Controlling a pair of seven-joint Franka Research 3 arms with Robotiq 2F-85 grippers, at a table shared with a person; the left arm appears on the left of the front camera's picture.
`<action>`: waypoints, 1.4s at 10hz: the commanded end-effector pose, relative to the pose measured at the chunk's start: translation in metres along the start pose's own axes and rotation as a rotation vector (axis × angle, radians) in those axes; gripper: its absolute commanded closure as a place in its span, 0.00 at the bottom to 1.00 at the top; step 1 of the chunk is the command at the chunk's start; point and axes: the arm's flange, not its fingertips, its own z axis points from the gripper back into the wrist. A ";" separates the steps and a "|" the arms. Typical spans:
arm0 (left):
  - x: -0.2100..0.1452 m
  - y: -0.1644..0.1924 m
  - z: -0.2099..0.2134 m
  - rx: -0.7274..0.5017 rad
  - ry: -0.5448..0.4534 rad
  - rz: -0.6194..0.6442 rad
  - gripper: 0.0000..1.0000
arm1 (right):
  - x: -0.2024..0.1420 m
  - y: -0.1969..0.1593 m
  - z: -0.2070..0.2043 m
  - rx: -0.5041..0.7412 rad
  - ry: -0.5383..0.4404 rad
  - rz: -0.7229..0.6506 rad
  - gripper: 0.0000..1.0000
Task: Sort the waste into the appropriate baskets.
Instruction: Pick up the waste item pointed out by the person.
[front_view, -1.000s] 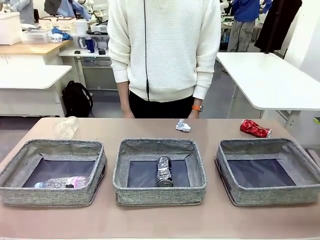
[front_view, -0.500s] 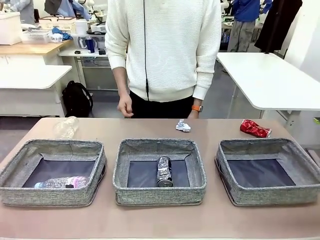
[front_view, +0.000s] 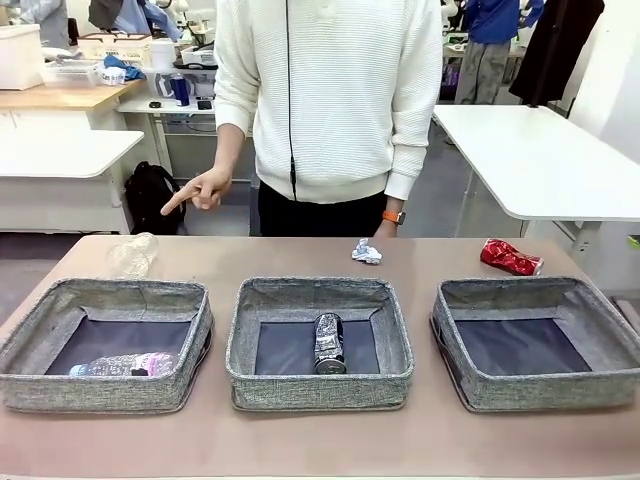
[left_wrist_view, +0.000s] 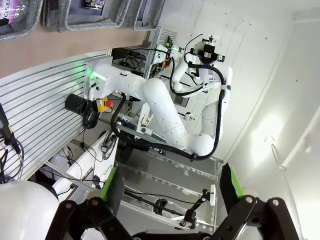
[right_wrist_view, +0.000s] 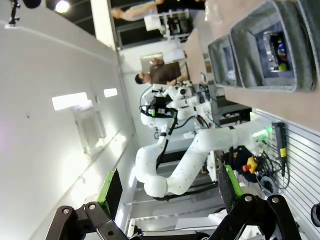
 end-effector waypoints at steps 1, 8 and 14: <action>-0.002 -0.002 -0.001 -0.009 0.006 -0.011 0.00 | -0.002 0.002 0.001 0.000 0.009 0.013 0.00; 0.000 0.000 0.000 0.000 0.000 0.000 0.00 | -0.002 0.002 0.001 0.000 0.009 0.013 0.00; 0.089 -0.037 -0.010 1.592 -0.957 0.097 0.00 | -0.002 0.002 0.001 0.000 0.009 0.013 0.00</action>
